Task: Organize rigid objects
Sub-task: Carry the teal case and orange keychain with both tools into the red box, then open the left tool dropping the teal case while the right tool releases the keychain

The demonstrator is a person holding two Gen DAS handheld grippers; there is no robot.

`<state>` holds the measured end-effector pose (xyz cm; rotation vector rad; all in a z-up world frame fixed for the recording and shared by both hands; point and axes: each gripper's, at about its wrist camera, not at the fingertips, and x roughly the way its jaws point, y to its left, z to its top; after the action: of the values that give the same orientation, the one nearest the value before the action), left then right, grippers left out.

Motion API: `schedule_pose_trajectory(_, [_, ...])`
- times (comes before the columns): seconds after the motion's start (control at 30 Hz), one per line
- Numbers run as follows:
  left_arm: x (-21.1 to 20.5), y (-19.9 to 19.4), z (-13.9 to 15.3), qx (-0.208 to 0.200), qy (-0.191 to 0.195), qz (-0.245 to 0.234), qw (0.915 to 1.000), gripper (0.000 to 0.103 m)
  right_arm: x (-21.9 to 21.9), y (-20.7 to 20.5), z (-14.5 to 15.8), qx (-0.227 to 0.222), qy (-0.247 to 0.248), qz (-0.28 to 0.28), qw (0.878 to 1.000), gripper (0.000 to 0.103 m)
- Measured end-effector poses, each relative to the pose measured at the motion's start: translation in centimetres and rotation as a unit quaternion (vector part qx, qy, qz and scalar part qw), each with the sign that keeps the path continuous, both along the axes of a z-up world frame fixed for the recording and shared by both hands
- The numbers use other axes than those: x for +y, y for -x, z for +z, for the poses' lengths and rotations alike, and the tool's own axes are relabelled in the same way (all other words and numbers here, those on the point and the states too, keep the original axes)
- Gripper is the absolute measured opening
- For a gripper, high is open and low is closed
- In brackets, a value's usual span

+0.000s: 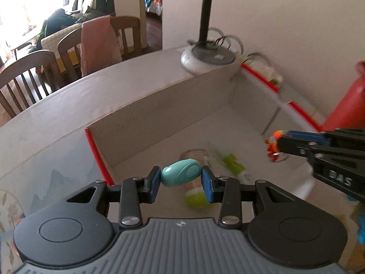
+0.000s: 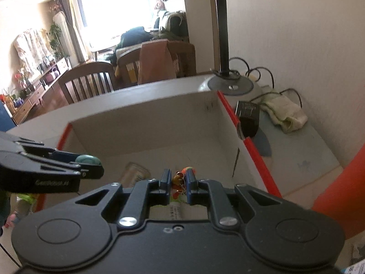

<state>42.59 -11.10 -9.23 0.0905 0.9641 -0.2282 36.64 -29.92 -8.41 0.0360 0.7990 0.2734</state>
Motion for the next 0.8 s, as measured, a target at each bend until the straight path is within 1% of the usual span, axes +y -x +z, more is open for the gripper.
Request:
schedule_pose_trajectory(0.1, [-0.3,-1.7,-1.3,0.020,-0.016,0.008,0.9996,0.038,-0.1,-0.7,-0.9,0.008,0.006,0.005,1.000,0.011])
schedule_pose_trajectory(0.2, [-0.7,-2.8,-2.4,0.029,-0.034,0.010,0.9989,0.038,0.1,-1.2,-1.7,0.018,0.011,0.014,1.000,0.011])
schedule_pose_trajectory(0.27, [-1.1,-3.4,-2.8,0.031,-0.049,0.004,0.9983,0.038,0.4,-1.4,-2.1,0.022,0.017,0.024,0.999,0.011])
schedule_pose_trajectory(0.43, [-2.1,-4.5,-3.8,0.047,-0.067,-0.006,0.9966,0.038,0.9,-1.6,-3.0,0.034,0.031,0.040,0.998,0.011])
schedule_pose_trajectory(0.7, [-2.3,-5.2,-5.2,0.090,-0.052,-0.009,0.9945,0.038,0.9,-1.8,-3.8,0.052,0.039,0.051,0.997,0.011])
schedule_pose_trajectory(0.8, [-2.5,-5.2,-5.6,0.100,-0.051,-0.009,0.9936,0.038,1.0,-1.7,-3.9,0.057,0.040,0.054,0.996,0.015])
